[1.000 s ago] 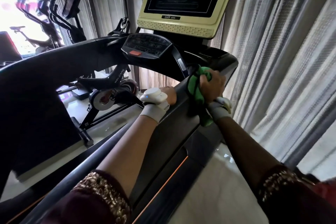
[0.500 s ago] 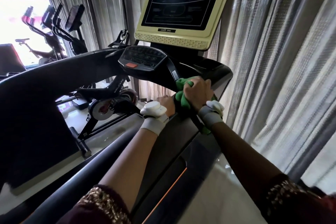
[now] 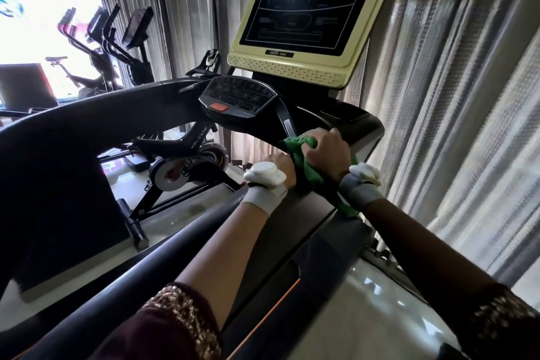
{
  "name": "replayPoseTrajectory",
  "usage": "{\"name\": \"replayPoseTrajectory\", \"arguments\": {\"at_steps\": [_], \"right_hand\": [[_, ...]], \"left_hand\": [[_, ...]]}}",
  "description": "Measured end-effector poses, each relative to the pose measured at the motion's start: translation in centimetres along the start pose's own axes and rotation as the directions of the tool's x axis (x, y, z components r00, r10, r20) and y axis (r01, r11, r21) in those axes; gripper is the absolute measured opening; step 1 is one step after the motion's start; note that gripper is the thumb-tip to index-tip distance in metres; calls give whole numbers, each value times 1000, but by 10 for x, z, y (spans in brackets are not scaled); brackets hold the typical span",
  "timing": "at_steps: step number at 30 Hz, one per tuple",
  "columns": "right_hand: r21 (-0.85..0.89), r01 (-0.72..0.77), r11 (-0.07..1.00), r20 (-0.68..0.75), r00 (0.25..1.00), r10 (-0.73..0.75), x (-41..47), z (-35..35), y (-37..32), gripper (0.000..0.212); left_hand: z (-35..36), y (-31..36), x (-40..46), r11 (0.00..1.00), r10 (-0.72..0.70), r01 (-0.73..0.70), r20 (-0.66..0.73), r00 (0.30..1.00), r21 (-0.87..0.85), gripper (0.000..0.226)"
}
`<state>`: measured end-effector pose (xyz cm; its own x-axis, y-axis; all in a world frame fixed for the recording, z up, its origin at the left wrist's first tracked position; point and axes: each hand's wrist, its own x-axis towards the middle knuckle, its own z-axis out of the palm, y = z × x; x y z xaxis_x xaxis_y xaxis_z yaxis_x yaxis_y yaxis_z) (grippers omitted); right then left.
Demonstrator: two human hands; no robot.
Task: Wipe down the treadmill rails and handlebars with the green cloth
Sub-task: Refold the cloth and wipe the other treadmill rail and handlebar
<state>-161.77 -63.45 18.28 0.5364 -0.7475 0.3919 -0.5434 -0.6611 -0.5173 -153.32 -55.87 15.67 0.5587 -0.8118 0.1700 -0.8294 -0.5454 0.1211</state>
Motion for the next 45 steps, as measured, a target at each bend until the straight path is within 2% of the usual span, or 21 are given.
{"name": "replayPoseTrajectory", "arguments": {"at_steps": [3, 5, 7, 10, 12, 15, 17, 19, 22, 25, 28, 30, 33, 36, 39, 42, 45], "right_hand": [[-21, -50, 999, -2, 999, 50, 21, -3, 7, 29], [-35, -153, 988, -18, 988, 152, 45, -6, 17, 31], [-60, -192, 980, 2, 981, 192, 58, -6, 20, 34], [-82, -88, 993, 120, 988, 98, 50, 0, 11, 34], [-71, -20, 997, 146, 989, 30, 43, 2, 10, 34], [-115, -92, 989, 146, 983, 109, 66, -12, 29, 37], [-151, -142, 978, 142, 976, 164, 93, -16, 50, 45], [-192, -142, 971, 143, 975, 171, 103, -12, 51, 44], [-233, -15, 972, 212, 975, 65, 85, -6, 24, 37], [-177, 78, 981, 258, 966, -30, 84, 1, 25, 29], [-184, -53, 982, 216, 972, 93, 111, -8, 45, 34], [-188, -108, 976, 185, 972, 143, 120, -8, 53, 38], [-175, -24, 984, 189, 980, 58, 110, -4, 46, 37], [-77, 95, 992, 147, 986, -83, 91, 2, 46, 31], [-6, -41, 999, 46, 998, 41, 101, -6, 66, 32], [93, -179, 979, -64, 981, 185, 102, -10, 70, 36], [135, -89, 987, -119, 987, 106, 73, -1, 65, 33]], "left_hand": [[-3, 2, 2, 1000, 27, -27, 20, 999, 0, 34], [-5, 2, 2, 1000, -4, 5, 45, 999, -28, 33], [-6, 3, 3, 998, -41, 43, 40, 998, -50, 32], [-6, 5, 1, 996, -27, 27, 10, 1000, -83, 31], [-5, 8, 4, 993, -50, 50, 9, 999, -111, 31], [-3, 10, 14, 980, -117, 119, 20, 993, -157, 30], [-3, 11, 16, 980, -105, 111, 44, 994, -163, 27], [-3, 14, 17, 983, -95, 94, 0, 995, -157, 27], [1, 18, 25, 979, -137, 131, -29, 990, -155, 29], [1, 27, 34, 977, -121, 112, -39, 992, -183, 27], [-4, 35, 38, 971, -202, 205, 37, 979, -121, 23], [-7, 37, 40, 975, -194, 196, 26, 981, -103, 22], [-3, 41, 47, 978, -153, 150, -16, 988, -143, 32], [0, 45, 55, 995, -94, 93, -18, 995, -48, 33], [0, 56, 63, 995, -94, 93, 45, 995, 22, 38], [-1, 53, 65, 994, -95, 94, 23, 995, 51, 38], [-1, 57, 65, 989, -145, 145, -6, 989, 11, 39]]}}
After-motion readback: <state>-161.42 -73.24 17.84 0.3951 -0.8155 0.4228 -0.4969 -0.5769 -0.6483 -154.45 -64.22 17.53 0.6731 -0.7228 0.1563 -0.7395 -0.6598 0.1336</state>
